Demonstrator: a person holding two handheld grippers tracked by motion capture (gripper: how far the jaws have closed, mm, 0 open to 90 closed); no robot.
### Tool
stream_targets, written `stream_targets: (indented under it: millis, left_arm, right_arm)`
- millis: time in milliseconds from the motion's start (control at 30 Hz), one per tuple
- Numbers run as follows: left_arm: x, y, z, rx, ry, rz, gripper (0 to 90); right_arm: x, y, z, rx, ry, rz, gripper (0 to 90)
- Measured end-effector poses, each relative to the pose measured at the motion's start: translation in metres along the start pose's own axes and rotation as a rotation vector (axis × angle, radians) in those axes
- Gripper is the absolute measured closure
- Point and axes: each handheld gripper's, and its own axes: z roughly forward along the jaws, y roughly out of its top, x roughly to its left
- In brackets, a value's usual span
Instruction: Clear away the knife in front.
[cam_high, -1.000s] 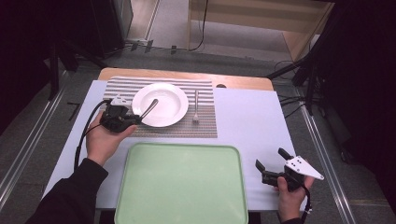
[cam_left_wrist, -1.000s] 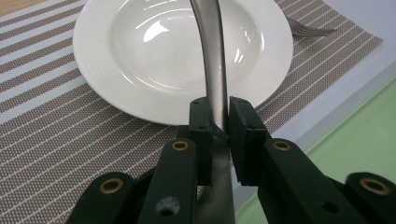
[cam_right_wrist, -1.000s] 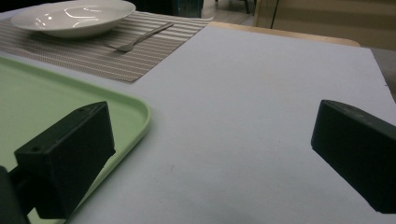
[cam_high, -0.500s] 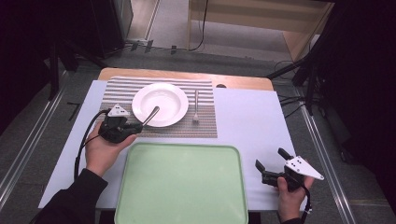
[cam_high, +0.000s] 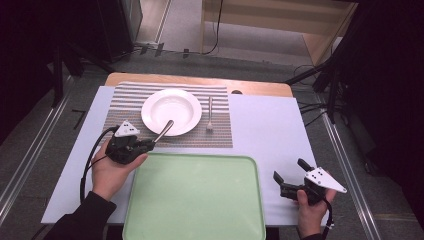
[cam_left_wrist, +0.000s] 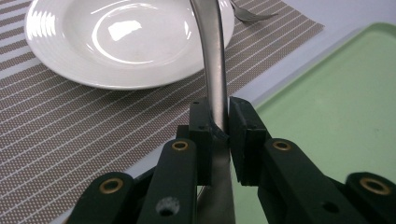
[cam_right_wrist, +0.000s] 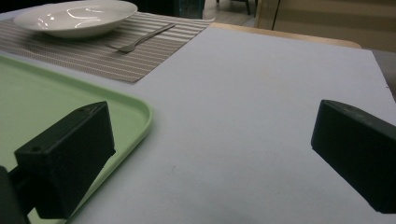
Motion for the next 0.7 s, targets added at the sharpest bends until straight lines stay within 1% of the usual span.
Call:
stream_targets:
  millis: [33, 67, 100, 233, 300, 433, 500, 700]
  left_arm:
    - [-0.001, -0.001, 0.0, 0.002, -0.007, -0.003, 78.9]
    - [-0.002, -0.003, 0.0, 0.003, -0.024, -0.01, 78.9]
    - [-0.004, -0.004, 0.0, 0.0, -0.028, -0.016, 78.9]
    - [-0.009, -0.009, -0.001, -0.001, -0.034, -0.009, 78.9]
    - [-0.014, -0.011, -0.001, 0.005, -0.027, 0.007, 78.9]
    - [-0.022, -0.017, 0.0, 0.021, -0.041, 0.014, 78.9]
    - [-0.025, -0.02, 0.0, 0.026, -0.036, 0.022, 78.9]
    - [-0.032, -0.029, 0.002, 0.033, -0.05, 0.021, 78.9]
  right_arm:
    - [0.0, 0.0, 0.0, 0.0, 0.0, 0.0, 0.0]
    - [0.0, 0.0, 0.0, 0.0, 0.0, 0.0, 0.0]
    - [0.0, 0.0, 0.0, 0.0, 0.0, 0.0, 0.0]
    - [0.0, 0.0, 0.0, 0.0, 0.0, 0.0, 0.0]
    - [0.0, 0.0, 0.0, -0.001, 0.0, -0.001, 0.0]
    - [0.0, 0.0, 0.0, -0.002, 0.001, -0.01, 0.0]
    - [0.0, 0.0, 0.0, -0.002, 0.0, -0.009, 0.0]
    - [0.0, 0.0, 0.0, 0.0, -0.001, -0.008, 0.0]
